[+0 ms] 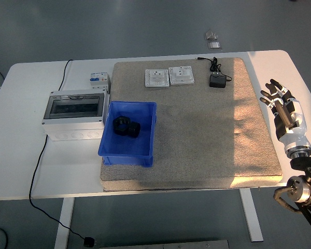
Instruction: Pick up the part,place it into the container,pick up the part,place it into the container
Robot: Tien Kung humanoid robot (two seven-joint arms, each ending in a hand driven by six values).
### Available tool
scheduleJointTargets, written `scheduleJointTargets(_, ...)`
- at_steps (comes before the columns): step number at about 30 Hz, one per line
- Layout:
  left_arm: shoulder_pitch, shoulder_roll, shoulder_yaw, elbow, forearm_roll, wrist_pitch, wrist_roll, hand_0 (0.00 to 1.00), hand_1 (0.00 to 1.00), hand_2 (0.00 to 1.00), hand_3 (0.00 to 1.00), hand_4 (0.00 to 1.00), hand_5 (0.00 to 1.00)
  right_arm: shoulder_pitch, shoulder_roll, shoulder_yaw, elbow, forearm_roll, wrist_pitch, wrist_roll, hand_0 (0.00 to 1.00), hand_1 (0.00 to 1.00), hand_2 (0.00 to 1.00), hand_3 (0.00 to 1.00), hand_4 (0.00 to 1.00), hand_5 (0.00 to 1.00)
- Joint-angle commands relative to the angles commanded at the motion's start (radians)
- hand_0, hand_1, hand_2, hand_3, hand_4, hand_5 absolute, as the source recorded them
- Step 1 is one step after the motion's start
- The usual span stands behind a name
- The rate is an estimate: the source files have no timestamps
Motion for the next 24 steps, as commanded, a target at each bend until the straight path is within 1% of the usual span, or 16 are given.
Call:
scheduleJointTargets(5, -0.009, 0.003, -0.008, 0.000, 0.002, -0.009, 0.010, 0.720, 0.711, 0.715, 0.737, 0.785, 0.687, 0.000, -0.005, 0.027, 0.008, 0.043, 0.010, -0.001, 0.790, 0.767, 0.780, 0.762, 0.824, 0.522)
scheduleJointTargets(6, -0.011, 0.003, -0.008, 0.000, 0.001, -0.009, 0.010, 0.721, 0.712, 0.730, 0.740, 0.786, 0.680, 0.001, -0.002, 0.030, 0.009, 0.055, 0.009, 0.005, 0.717, 0.619, 0.669, 0.672, 0.818, 0.505)
scheduleJointTargets(11, -0.018, 0.001, -0.011, 0.000, 0.004, -0.006, 0.008, 0.721, 0.712, 0.730, 0.740, 0.786, 0.680, 0.003, 0.006, 0.038, -0.002, 0.075, 0.007, 0.016, 0.717, 0.619, 0.669, 0.672, 0.818, 0.505)
scheduleJointTargets(12, -0.019, 0.001, -0.011, 0.000, 0.004, -0.005, 0.007, 0.721, 0.714, 0.733, 0.742, 0.787, 0.677, 0.003, 0.006, 0.040, -0.006, 0.079, 0.008, 0.017, 0.685, 0.522, 0.616, 0.671, 0.812, 0.501)
scheduleJointTargets(17, -0.023, 0.000, -0.010, 0.000, 0.003, 0.002, -0.002, 0.721, 0.714, 0.733, 0.742, 0.787, 0.677, -0.001, 0.002, 0.063, -0.020, 0.109, 0.012, 0.027, 0.685, 0.522, 0.616, 0.671, 0.812, 0.501)
scheduleJointTargets(18, -0.024, 0.000, -0.010, 0.000, 0.004, 0.003, -0.002, 0.722, 0.715, 0.731, 0.742, 0.792, 0.673, -0.002, 0.002, 0.068, -0.021, 0.116, 0.014, 0.030, 0.679, 0.498, 0.460, 0.674, 0.854, 0.543)
scheduleJointTargets(23, -0.034, -0.004, -0.029, 0.000, 0.006, 0.008, -0.005, 0.722, 0.715, 0.731, 0.742, 0.792, 0.673, 0.004, 0.006, 0.073, -0.035, 0.164, 0.025, 0.048, 0.679, 0.498, 0.460, 0.674, 0.854, 0.543)
scheduleJointTargets(24, -0.035, -0.004, -0.035, 0.000, 0.007, 0.009, -0.005, 0.722, 0.715, 0.728, 0.741, 0.794, 0.670, 0.004, 0.008, 0.072, -0.038, 0.171, 0.028, 0.049, 0.668, 0.452, 0.352, 0.667, 0.881, 0.582)
